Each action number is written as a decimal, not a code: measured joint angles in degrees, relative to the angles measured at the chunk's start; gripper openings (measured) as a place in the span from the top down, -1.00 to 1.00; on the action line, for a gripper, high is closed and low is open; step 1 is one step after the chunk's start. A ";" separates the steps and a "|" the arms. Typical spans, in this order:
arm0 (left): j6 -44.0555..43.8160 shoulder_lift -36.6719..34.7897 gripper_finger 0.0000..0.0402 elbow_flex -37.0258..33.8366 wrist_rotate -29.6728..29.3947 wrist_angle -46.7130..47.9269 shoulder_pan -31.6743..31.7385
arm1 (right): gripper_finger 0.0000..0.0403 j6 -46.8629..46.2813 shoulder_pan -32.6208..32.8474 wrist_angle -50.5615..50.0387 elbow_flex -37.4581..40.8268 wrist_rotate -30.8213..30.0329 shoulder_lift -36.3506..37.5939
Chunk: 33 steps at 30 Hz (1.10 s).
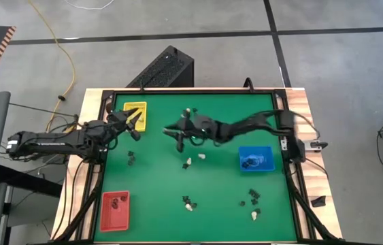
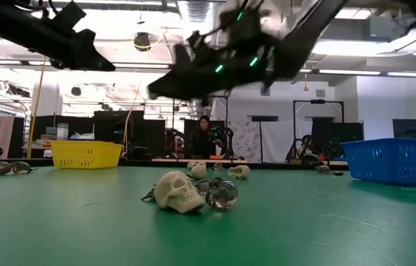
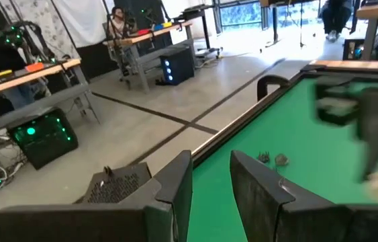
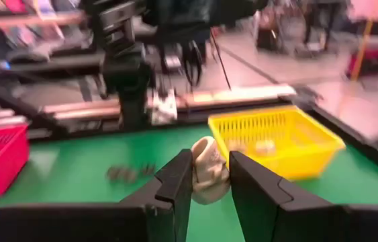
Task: Sort Halloween decoration
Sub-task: Put the white skull toy into the yellow bin, then put the black skull toy into the red bin
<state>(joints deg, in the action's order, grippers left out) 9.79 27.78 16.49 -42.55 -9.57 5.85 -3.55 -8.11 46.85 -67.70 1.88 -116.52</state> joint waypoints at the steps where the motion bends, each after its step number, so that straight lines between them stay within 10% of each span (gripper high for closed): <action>1: -0.06 -0.10 0.54 0.00 0.01 0.33 0.00 | 0.37 -0.02 -0.97 1.68 -2.62 1.49 -2.92; 18: 1.04 -0.09 0.54 0.00 0.08 0.23 0.00 | 0.36 -6.51 -7.89 -16.21 -52.77 10.38 -34.13; 28: 1.08 -0.10 0.54 0.00 0.10 1.10 0.00 | -0.06 -7.39 -8.94 -24.71 -58.51 12.71 -35.26; 33: 1.08 -0.10 0.54 0.00 0.10 1.76 0.00 | -0.21 -2.17 -10.87 -47.85 -58.51 19.04 -26.99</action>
<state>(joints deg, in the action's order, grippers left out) 10.87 27.68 16.49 -42.46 -7.81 5.85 -5.72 -18.98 -0.99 -126.21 20.93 -143.52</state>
